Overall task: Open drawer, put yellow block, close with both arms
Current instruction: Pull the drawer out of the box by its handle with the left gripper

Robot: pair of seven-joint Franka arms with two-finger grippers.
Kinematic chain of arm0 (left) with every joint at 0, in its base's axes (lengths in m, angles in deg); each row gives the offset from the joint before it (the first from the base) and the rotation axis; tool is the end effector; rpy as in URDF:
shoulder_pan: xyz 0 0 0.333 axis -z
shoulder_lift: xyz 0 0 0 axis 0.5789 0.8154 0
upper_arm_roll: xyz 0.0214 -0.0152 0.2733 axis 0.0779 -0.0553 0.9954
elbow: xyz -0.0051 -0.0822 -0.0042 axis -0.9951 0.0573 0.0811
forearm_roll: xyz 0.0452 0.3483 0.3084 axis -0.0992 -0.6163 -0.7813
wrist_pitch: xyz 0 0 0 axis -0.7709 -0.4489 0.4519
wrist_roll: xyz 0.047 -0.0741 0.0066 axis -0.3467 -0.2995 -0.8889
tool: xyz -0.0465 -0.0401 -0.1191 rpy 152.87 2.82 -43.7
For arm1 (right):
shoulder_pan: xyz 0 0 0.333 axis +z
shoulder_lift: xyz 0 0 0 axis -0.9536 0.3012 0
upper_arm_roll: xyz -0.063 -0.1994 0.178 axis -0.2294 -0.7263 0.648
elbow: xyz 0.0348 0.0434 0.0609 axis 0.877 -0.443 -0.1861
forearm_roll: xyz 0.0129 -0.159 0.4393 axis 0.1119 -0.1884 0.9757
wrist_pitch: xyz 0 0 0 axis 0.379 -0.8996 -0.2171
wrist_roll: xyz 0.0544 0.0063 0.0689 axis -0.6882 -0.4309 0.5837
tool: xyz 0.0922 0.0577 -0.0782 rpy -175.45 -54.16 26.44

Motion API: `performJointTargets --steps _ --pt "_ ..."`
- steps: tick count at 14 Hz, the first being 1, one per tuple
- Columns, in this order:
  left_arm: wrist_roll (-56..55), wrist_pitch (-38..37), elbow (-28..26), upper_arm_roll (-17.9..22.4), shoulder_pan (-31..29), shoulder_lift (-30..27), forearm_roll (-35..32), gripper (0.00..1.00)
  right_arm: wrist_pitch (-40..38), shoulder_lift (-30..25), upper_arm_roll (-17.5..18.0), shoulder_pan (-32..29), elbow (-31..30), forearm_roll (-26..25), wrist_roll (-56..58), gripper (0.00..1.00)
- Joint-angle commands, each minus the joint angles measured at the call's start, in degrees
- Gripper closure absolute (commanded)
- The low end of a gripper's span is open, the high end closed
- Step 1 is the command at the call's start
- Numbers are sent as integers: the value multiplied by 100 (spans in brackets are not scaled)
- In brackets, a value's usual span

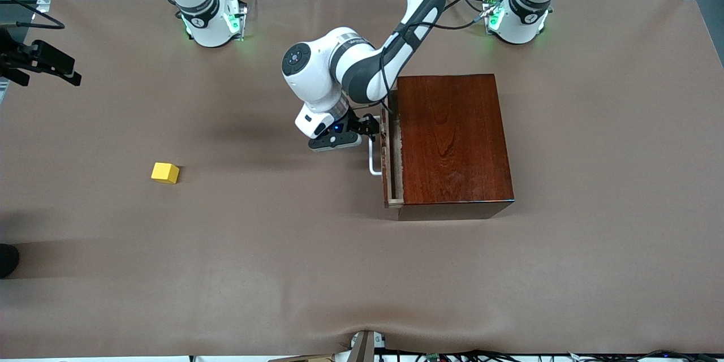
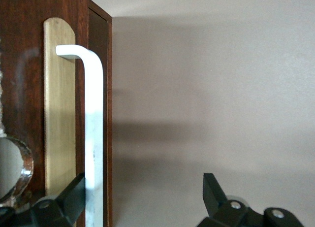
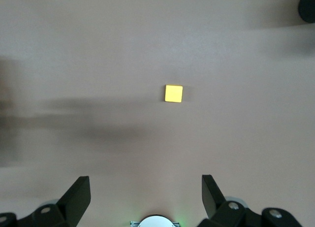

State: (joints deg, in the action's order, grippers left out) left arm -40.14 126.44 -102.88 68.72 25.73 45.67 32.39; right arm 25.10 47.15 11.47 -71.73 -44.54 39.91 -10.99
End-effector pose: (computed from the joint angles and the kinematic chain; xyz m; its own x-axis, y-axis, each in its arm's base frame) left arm 0.4838 -0.6200 0.2022 0.9942 -0.0128 0.1068 0.0180 -0.9590 -0.2829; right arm 0.5979 -0.0196 0.6009 0.9976 -0.0106 -0.0690 -0.0113 -0.9999 -0.0101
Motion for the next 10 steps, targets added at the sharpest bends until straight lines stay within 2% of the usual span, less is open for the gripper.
performJointTargets --steps 1,10 --pt "-129 200 103 -101 42 44 135 0 -47 52 12 -66 100 50 35 0" --pt "-190 445 103 -145 51 44 135 0 -29 61 3 -74 100 41 35 0"
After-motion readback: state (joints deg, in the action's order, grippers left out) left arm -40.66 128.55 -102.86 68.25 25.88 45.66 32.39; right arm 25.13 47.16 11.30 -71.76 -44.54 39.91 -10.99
